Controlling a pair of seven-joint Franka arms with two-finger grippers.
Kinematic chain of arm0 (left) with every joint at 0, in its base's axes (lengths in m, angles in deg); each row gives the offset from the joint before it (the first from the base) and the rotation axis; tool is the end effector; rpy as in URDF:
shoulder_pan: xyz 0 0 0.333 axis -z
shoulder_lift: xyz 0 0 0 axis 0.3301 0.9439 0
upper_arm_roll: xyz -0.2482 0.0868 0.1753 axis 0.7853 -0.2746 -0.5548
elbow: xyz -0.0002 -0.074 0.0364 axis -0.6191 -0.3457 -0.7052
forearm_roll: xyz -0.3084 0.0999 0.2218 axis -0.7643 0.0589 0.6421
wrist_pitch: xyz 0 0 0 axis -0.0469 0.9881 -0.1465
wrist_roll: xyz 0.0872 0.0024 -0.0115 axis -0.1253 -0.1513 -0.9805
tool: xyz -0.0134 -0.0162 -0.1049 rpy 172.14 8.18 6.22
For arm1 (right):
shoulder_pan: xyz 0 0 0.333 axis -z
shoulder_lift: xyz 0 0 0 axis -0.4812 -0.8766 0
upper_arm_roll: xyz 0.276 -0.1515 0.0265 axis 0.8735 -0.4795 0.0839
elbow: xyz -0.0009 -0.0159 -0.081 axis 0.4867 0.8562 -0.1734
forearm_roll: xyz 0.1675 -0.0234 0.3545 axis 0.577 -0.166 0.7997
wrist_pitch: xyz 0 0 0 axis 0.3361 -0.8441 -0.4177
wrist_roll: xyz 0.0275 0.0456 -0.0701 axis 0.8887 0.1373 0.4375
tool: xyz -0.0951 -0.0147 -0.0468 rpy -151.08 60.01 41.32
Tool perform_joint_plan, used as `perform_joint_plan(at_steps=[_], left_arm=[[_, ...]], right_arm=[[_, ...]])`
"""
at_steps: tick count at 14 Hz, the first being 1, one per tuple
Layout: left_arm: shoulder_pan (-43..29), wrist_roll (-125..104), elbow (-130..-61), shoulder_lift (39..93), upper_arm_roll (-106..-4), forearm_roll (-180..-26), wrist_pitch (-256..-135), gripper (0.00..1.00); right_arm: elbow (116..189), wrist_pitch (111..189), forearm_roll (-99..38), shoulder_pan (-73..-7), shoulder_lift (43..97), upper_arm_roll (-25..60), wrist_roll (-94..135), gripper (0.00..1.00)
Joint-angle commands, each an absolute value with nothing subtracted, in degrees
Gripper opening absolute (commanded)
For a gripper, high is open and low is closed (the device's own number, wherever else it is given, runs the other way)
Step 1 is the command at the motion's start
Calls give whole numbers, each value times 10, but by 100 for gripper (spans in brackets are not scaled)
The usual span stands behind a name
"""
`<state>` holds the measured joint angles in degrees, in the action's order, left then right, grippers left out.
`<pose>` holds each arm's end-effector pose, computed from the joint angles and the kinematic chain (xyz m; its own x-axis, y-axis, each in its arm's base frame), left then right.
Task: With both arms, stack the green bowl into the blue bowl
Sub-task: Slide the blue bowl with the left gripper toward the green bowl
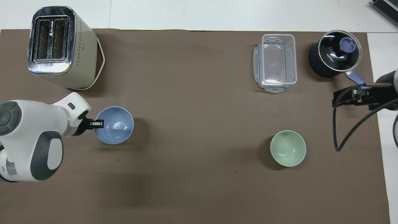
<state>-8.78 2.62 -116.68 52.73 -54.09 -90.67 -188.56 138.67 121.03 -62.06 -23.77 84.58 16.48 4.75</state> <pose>0.5000 -0.1332 0.3926 0.9954 -0.0690 0.0668 -0.0798 -0.9812 0.1755 0.5544 0.0115 0.6219 0.9943 -0.1029 -0.0272 -0.1022 -0.9945 0.0231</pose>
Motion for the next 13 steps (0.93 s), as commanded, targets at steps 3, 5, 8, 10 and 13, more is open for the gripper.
perform_joint_plan(at_steps=[3, 5, 8, 10, 13], left_arm=[[28, -40, -1179, 518, -546, -934, -1913, 0], [79, -93, -1185, 525, -546, -934, -1942, 0], [146, -158, -1208, 539, -547, -934, -2003, 0], [185, -194, -1212, 561, -547, -934, -2020, 0], [211, -207, -1234, 572, -547, -934, -2062, 0]], right_arm=[[1402, 1216, -617, -229, 858, 164, 65, 100], [1403, 1216, -617, -229, 858, 164, 66, 100], [1403, 1216, -617, -229, 858, 164, 66, 100], [1404, 1216, -617, -229, 858, 164, 66, 100], [1408, 1224, -617, -224, 860, 163, 66, 100]])
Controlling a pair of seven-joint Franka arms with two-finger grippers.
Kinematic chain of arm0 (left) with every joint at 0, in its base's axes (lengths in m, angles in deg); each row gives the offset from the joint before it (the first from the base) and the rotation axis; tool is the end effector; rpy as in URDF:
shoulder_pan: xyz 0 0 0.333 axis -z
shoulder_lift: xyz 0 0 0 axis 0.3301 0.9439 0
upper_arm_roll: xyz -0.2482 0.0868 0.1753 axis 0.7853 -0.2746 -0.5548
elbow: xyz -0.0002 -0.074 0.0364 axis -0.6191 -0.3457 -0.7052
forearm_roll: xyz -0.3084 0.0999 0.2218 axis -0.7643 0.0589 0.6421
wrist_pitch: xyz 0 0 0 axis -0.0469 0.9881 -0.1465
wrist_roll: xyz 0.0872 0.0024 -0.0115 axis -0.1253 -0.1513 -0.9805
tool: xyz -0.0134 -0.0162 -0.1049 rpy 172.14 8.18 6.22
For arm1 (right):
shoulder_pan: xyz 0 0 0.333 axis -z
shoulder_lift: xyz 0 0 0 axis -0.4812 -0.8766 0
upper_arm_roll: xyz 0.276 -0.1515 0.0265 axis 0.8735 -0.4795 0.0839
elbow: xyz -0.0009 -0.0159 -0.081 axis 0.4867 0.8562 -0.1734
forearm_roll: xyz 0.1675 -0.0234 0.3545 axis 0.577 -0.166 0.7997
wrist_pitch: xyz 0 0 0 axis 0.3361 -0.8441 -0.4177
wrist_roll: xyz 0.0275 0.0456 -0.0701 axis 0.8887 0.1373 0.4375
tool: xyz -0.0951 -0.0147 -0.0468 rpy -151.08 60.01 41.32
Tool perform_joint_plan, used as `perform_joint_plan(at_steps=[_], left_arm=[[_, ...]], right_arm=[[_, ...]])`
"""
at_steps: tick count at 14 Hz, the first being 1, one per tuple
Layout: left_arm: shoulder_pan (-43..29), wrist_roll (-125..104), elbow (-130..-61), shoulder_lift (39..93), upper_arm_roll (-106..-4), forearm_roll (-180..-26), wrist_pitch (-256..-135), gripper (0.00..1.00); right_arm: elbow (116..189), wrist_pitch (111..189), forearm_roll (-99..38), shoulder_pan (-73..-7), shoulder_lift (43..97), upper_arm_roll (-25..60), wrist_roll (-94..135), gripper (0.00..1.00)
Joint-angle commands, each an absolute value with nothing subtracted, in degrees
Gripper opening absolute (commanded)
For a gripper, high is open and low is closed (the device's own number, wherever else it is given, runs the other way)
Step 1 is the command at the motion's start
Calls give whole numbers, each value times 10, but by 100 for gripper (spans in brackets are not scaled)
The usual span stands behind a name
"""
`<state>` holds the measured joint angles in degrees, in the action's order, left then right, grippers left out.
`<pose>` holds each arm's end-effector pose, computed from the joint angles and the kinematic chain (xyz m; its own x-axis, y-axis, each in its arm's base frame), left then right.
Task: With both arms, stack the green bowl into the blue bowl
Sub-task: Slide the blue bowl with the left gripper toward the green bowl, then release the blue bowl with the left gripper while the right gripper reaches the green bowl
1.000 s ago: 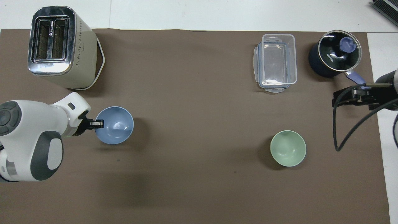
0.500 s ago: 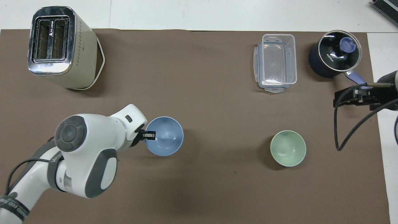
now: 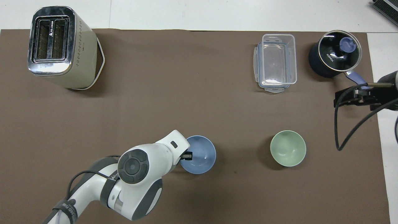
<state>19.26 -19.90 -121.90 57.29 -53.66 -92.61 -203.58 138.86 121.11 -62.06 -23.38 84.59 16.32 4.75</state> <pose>0.3823 -0.3495 0.3368 0.9916 -0.1093 0.0697 -0.1224 -0.9665 0.2256 0.5545 0.0062 0.6206 0.9932 -0.1124 -0.0289 -0.1117 -0.9935 0.0234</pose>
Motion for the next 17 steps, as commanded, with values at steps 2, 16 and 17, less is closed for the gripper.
perform_joint_plan(at_steps=[2, 16, 17], left_arm=[[212, -206, -1232, 578, -547, -933, -2064, 74], [-40, -38, -1029, 570, -551, -891, -1773, 100], [-64, -12, -1012, 570, -551, -890, -1745, 100]], right_arm=[[1420, 1236, -617, -224, 866, 163, 66, 100], [1679, 1409, -616, -225, 926, 164, 87, 100], [1700, 1416, -616, -225, 928, 163, 93, 100]])
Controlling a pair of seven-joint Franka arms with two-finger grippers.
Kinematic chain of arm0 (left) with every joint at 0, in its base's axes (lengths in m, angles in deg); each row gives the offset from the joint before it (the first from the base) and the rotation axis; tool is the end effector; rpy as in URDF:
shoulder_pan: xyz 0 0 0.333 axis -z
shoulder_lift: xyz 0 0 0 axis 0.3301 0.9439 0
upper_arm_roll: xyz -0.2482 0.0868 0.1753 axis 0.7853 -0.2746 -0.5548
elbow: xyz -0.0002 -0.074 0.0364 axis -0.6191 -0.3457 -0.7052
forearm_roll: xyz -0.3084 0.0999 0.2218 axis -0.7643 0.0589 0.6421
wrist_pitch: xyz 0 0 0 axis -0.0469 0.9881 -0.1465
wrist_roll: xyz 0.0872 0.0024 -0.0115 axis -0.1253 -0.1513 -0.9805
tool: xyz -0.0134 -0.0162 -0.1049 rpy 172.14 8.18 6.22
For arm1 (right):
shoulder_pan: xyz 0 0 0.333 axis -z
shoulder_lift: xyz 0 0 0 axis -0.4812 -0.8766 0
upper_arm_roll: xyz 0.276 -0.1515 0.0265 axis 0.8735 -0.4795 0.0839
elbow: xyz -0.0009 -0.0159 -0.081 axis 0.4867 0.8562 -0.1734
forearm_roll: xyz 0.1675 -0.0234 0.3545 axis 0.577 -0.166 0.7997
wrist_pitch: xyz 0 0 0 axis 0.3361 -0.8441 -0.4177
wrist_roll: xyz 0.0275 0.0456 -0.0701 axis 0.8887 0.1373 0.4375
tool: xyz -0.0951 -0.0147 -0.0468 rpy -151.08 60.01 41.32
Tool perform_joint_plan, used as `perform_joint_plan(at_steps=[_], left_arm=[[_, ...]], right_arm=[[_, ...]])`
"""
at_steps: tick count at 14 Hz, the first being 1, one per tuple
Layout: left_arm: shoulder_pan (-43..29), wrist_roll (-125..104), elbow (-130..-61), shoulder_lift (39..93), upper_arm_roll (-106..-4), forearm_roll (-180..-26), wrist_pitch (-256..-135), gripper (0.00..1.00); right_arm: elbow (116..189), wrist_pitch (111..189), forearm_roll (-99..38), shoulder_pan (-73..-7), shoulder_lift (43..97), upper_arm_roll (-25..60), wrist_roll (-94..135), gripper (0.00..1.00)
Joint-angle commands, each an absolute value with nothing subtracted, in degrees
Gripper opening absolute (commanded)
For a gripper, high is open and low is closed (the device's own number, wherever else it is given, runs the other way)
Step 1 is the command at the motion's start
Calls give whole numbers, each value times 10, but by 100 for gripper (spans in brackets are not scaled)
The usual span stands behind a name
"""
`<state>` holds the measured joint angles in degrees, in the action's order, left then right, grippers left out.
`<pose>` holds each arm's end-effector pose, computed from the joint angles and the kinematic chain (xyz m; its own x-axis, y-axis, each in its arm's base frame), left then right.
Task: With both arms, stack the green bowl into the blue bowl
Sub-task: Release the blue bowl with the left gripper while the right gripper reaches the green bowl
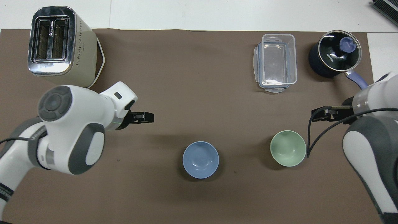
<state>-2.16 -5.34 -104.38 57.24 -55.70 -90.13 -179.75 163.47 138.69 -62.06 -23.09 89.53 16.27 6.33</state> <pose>0.5249 -0.1940 0.4355 0.9983 -0.0525 0.0240 -0.0562 -0.9796 0.1930 0.5283 0.0048 0.4894 0.9942 -0.0855 -0.0656 -0.0834 -0.9959 0.0344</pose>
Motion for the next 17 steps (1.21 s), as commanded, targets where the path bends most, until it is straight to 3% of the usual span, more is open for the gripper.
perform_joint_plan(at_steps=[1, 6, 9, 12, 17], left_arm=[[-83, 13, -996, 570, -552, -882, -1716, 100], [-178, 107, -918, 562, -553, -830, -1590, 100], [-180, 105, -833, 571, -552, -780, -1494, 100], [-180, 102, -763, 571, -552, -777, -1425, 100], [-194, 102, -761, 564, -553, -778, -1422, 100]], right_arm=[[1723, 1433, -616, -224, 930, 163, 96, 100], [1841, 1552, -616, -217, 937, 162, 108, 100], [1891, 1620, -612, -202, 931, 163, 132, 100], [1904, 1638, -609, -203, 922, 163, 133, 100], [1926, 1670, -608, -208, 913, 163, 141, 100]])
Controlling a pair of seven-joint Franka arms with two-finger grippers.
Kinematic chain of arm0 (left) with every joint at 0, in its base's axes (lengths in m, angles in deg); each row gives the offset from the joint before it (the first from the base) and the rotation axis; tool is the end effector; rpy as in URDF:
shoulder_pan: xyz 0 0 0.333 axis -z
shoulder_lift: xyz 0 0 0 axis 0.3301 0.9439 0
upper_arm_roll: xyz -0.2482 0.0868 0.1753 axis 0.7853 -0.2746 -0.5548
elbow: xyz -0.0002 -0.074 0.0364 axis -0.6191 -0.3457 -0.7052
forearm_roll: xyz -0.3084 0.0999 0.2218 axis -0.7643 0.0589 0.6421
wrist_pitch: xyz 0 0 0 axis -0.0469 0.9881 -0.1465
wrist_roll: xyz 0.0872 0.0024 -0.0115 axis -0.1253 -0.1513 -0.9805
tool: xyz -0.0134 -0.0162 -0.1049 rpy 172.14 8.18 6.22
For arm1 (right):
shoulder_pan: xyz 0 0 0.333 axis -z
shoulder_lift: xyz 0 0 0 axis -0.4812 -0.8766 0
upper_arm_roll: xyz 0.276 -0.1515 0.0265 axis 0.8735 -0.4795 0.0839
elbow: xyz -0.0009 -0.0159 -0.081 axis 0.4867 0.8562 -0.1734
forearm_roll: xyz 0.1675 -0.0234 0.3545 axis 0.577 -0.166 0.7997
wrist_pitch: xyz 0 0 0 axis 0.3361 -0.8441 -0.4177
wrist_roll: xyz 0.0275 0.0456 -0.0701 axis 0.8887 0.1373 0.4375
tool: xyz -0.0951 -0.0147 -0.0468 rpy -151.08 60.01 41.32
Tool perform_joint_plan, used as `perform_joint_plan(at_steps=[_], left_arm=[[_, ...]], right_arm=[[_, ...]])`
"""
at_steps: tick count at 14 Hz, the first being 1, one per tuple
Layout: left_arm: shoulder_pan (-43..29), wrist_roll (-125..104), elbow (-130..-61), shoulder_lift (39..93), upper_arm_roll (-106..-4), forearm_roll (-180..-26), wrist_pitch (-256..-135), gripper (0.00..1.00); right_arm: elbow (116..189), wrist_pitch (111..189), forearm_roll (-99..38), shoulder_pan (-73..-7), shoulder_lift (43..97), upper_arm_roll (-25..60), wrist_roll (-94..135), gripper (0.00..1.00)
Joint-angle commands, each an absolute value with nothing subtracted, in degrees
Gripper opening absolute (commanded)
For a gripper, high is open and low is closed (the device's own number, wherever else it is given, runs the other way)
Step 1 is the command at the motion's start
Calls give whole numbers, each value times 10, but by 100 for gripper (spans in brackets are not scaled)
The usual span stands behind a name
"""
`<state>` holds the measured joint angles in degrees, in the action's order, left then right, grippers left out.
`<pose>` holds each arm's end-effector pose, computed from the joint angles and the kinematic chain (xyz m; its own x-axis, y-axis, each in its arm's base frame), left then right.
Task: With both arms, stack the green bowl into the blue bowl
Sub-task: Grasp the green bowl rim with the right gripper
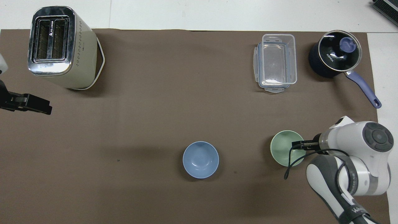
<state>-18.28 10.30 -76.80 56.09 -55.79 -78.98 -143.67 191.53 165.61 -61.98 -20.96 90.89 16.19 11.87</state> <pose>0.5457 -0.0323 0.6197 0.9863 -0.1544 -0.0583 -0.1533 -0.9879 0.0241 0.4559 -0.0137 0.3216 0.9977 -0.0203 -0.0650 -0.0188 -0.9995 0.0242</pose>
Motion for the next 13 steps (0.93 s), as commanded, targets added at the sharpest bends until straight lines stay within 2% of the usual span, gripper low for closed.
perform_joint_plan(at_steps=[1, 2, 4, 7, 11, 13], left_arm=[[-195, 102, -761, 564, -553, -778, -1423, 100], [-195, 102, -761, 564, -553, -778, -1423, 100], [-195, 102, -761, 564, -553, -778, -1423, 100], [-195, 102, -761, 564, -553, -778, -1423, 100], [-195, 102, -761, 564, -553, -778, -1423, 100], [-195, 102, -761, 564, -553, -778, -1423, 100]], right_arm=[[1927, 1668, -609, -209, 914, 164, 141, 91], [1927, 1667, -608, -209, 913, 164, 141, 77], [1926, 1666, -608, -211, 913, 164, 141, 29], [1921, 1664, -579, -214, 915, 164, 140, 0], [1908, 1641, -567, -216, 935, 168, 135, 0], [1888, 1602, -539, -248, 955, 168, 127, 0]])
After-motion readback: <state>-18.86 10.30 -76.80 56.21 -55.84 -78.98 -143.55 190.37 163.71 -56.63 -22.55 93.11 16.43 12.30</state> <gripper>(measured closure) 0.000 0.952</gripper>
